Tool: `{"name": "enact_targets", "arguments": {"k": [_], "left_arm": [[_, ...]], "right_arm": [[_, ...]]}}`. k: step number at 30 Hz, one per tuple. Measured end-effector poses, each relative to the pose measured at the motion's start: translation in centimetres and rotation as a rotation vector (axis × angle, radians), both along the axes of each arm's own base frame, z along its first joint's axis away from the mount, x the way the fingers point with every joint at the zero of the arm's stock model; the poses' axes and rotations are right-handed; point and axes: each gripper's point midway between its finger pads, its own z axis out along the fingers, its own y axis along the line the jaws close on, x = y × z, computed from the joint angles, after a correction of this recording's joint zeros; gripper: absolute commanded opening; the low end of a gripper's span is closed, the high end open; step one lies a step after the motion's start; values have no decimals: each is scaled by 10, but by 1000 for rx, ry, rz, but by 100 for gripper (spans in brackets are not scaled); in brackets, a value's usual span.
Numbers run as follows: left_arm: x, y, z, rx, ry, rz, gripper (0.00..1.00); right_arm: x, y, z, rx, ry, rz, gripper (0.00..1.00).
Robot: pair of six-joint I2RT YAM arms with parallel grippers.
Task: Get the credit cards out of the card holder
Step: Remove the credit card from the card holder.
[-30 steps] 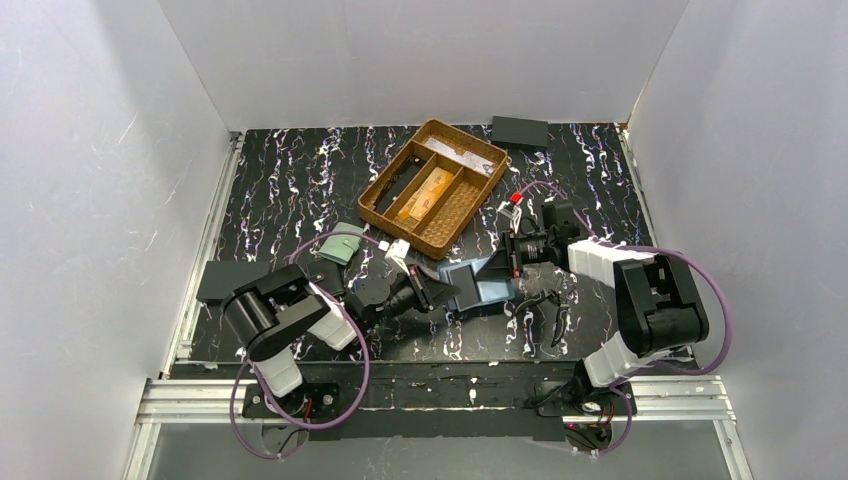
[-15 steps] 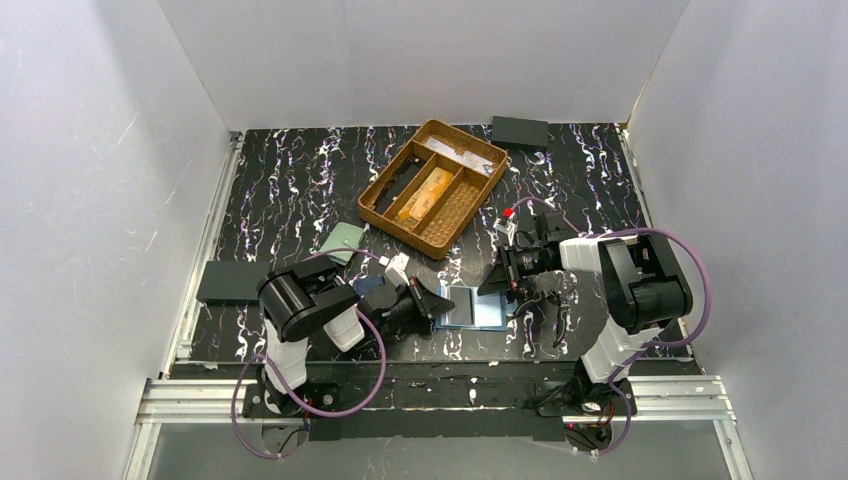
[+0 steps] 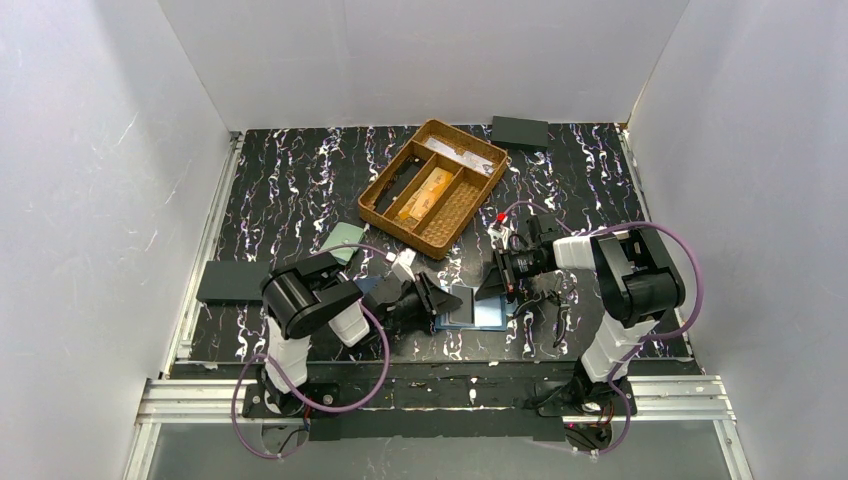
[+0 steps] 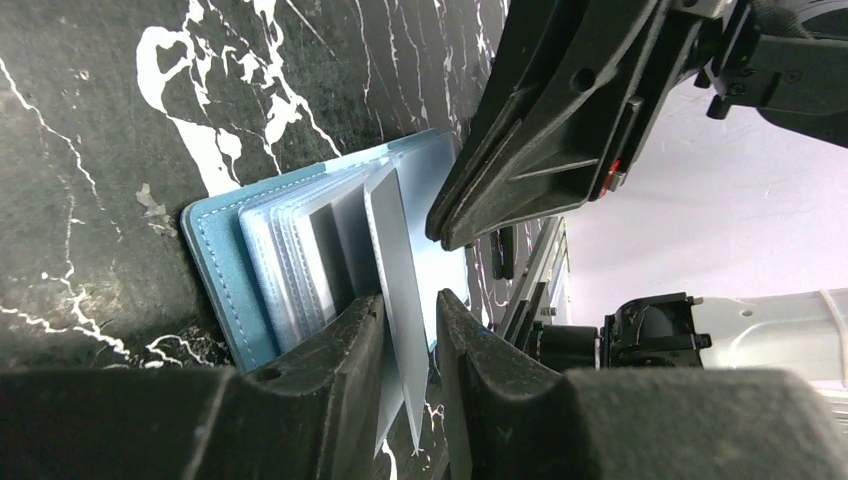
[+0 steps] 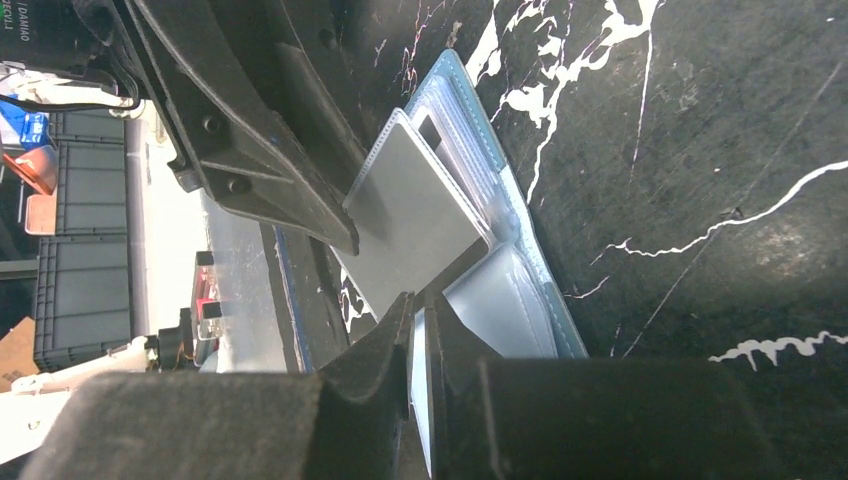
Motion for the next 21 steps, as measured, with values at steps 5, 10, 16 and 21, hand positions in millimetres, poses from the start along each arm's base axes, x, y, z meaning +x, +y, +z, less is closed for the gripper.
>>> {"name": "enact_targets", "arguments": {"k": [5,10,16,21], "left_arm": [[2,-7,-4,-6,31,-21,0],[2,-7,-7,-9,62,-27,0],[0,10,1,-16,53,28,0],[6,8,23,-56,8,41,0]], "right_arm": [[2,0,1,-7,-7,3,24],[4,-1,2,-20,-28,10,37],[6,2,18,11,-68,12,41],[4,7,26,49,-51,21,41]]}}
